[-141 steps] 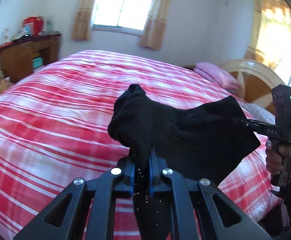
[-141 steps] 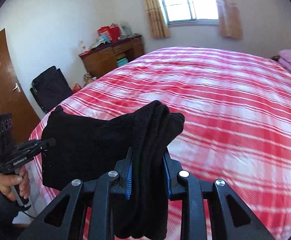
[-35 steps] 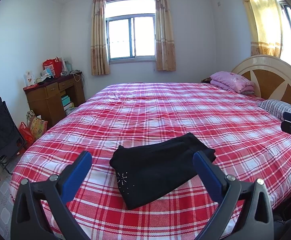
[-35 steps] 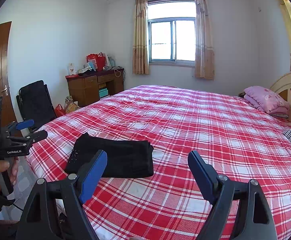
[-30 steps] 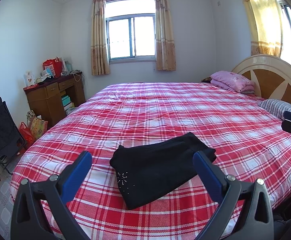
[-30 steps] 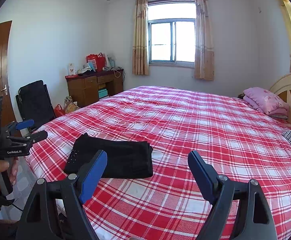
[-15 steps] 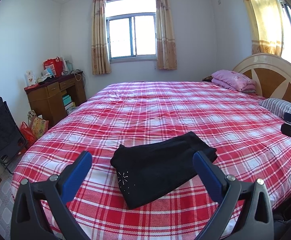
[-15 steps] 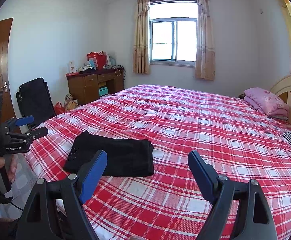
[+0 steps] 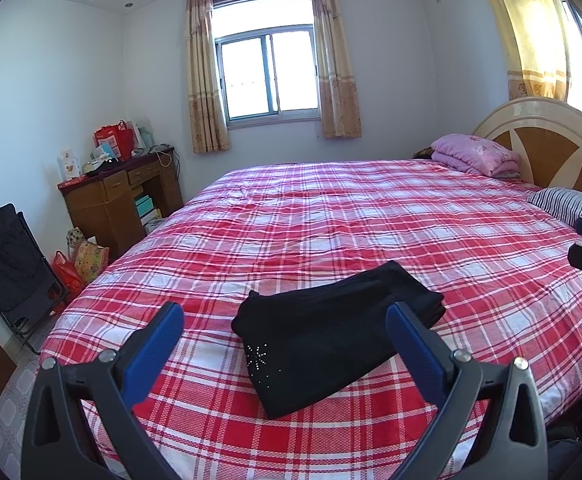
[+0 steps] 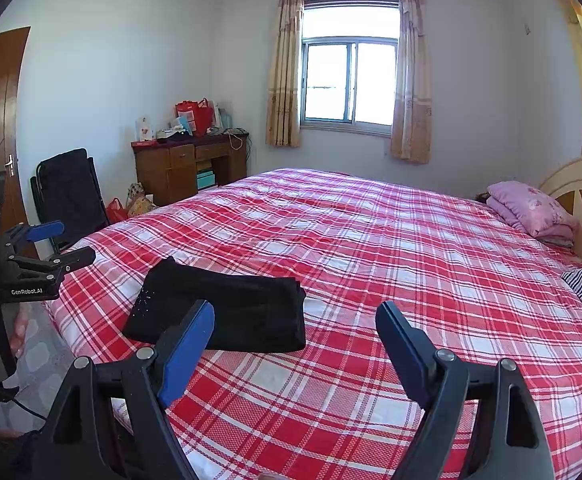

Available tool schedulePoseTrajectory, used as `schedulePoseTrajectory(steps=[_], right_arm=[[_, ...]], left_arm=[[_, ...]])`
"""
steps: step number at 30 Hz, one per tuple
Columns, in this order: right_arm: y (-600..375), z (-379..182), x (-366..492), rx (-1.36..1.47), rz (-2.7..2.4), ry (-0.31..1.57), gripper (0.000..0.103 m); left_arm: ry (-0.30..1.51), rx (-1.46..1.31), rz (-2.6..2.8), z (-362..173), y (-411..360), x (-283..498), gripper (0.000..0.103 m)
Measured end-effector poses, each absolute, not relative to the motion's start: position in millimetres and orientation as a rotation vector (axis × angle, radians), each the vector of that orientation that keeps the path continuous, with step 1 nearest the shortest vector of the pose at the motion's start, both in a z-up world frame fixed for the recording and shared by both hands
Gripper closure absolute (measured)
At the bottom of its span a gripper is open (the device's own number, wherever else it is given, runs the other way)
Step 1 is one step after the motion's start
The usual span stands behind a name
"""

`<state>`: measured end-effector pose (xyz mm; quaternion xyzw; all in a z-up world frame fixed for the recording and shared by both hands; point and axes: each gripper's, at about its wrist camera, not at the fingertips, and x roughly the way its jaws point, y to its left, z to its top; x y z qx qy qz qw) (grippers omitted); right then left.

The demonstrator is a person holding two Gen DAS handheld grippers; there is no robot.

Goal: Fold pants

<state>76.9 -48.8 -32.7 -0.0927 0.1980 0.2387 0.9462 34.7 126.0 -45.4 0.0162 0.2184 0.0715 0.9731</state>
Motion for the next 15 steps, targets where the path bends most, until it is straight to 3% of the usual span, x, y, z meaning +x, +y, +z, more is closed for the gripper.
schedulePoseTrajectory(steps=[15], right_arm=[[-40.7,-40.1,77.2,-0.225,0.481,0.411,0.019]], left_arm=[[0.445,0.029,0.165,-52.0,127.9,35.7,0.000]])
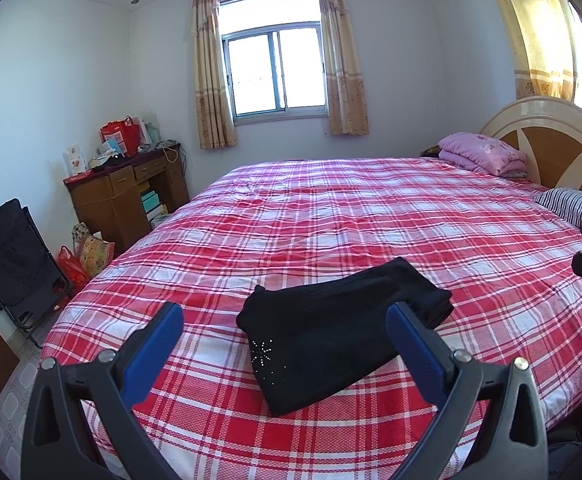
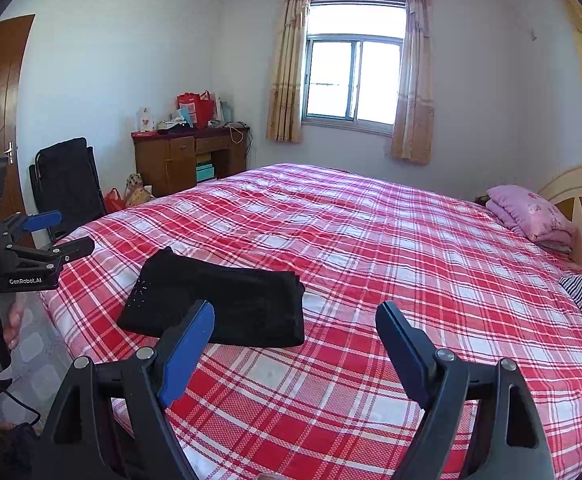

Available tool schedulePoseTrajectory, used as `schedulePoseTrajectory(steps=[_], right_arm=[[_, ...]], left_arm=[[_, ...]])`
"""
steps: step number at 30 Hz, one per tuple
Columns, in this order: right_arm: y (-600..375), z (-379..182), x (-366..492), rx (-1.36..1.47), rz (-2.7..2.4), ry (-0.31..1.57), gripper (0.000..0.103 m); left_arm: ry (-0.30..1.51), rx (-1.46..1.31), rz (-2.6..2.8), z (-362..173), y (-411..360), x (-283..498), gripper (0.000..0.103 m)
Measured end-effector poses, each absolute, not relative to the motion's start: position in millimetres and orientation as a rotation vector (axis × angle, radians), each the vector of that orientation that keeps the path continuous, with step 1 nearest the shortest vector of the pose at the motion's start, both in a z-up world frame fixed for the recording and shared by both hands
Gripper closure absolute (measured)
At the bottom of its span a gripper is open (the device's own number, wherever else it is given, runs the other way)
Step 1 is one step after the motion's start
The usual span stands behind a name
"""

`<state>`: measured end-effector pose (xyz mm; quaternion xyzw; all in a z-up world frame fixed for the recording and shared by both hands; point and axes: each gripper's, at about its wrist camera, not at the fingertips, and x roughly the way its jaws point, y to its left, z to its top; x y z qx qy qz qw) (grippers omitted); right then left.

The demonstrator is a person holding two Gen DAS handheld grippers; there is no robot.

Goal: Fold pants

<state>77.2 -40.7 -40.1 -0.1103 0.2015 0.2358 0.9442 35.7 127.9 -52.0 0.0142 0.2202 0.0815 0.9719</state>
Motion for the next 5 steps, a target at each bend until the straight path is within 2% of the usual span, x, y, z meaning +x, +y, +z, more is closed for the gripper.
schedulePoseTrajectory(steps=[5], right_arm=[[-40.4,-41.6,78.1,-0.225,0.480,0.416,0.019]], left_arm=[[0.438,0.037,0.155,-51.6,126.1,35.6,0.000]])
